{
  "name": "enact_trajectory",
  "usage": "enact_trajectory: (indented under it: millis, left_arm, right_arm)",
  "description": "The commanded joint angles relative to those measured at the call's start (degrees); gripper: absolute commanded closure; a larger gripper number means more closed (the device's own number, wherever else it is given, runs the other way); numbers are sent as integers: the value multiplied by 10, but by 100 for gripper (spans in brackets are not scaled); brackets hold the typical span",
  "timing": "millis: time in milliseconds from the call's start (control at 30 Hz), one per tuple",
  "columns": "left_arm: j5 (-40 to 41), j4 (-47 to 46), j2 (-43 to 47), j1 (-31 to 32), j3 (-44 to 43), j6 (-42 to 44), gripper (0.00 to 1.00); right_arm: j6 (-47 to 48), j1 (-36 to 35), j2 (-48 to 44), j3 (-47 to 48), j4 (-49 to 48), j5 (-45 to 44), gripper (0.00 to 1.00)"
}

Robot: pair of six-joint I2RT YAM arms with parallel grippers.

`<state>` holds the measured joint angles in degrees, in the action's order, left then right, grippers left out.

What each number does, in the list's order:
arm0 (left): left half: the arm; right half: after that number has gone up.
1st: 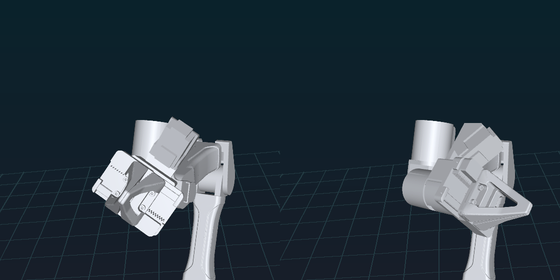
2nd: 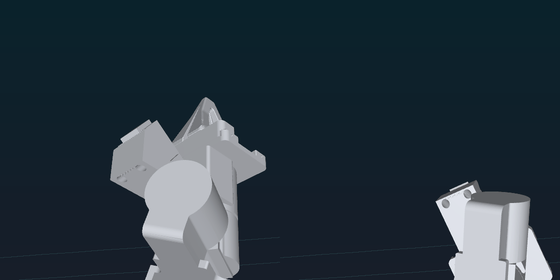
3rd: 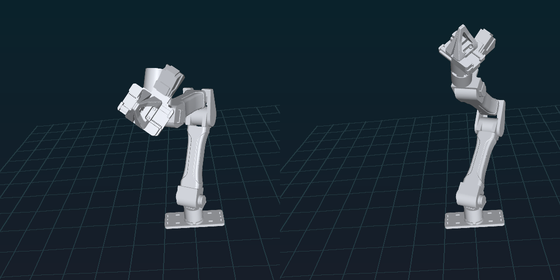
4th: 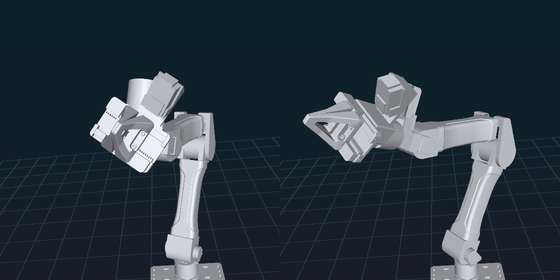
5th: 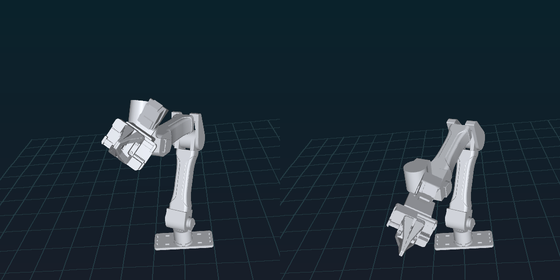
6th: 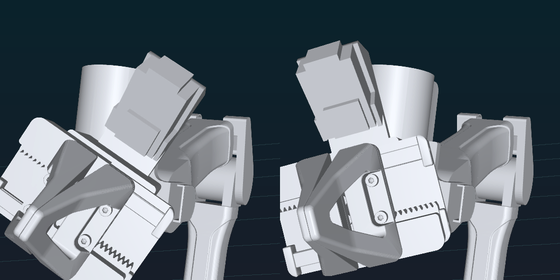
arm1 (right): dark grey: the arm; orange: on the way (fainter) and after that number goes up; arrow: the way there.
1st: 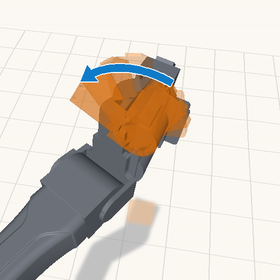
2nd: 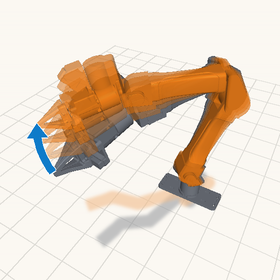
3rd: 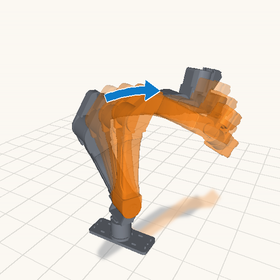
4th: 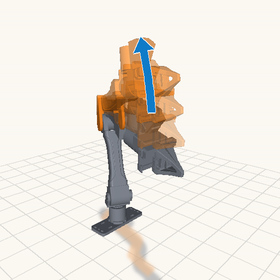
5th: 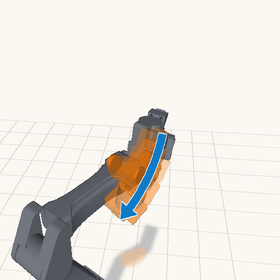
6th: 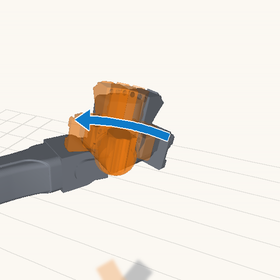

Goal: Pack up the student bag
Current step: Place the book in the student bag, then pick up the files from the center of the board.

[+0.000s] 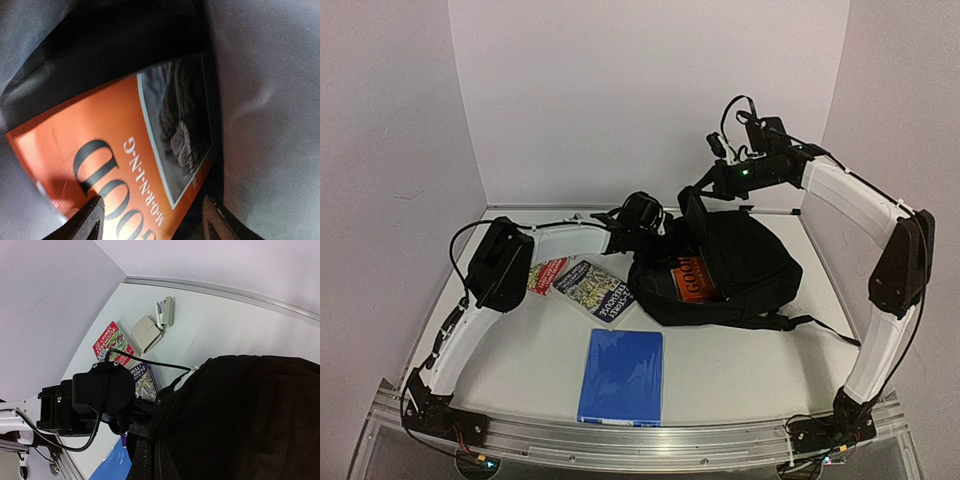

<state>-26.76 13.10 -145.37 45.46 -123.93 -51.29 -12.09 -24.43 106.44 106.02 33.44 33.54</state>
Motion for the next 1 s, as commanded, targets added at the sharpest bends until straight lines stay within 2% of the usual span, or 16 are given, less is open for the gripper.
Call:
enact_trajectory:
  millis: [0,367,633,833,900,967]
  left_arm:
    - [50,47,127,3,61,81,28]
    - [128,86,391,-27,354,137,18]
    - [87,-1,504,-27,611,70,20]
    - [79,-29,563,-22,731,36,21]
    - [71,-35,579,-18,759,27,21]
    - [66,-43,596,-13,788,13,21]
  right_arm:
    - [7,15,-40,-22,-36,2,100]
    - [71,76,-49,-133,-35,-73,100]
    - [165,77,-18,-222,-36,-191,100]
    - [204,77,41,-225,-35,-277,100]
    - [210,77,47,-219,-32,-285,87]
    - [211,77,37,-211,-24,-276,64]
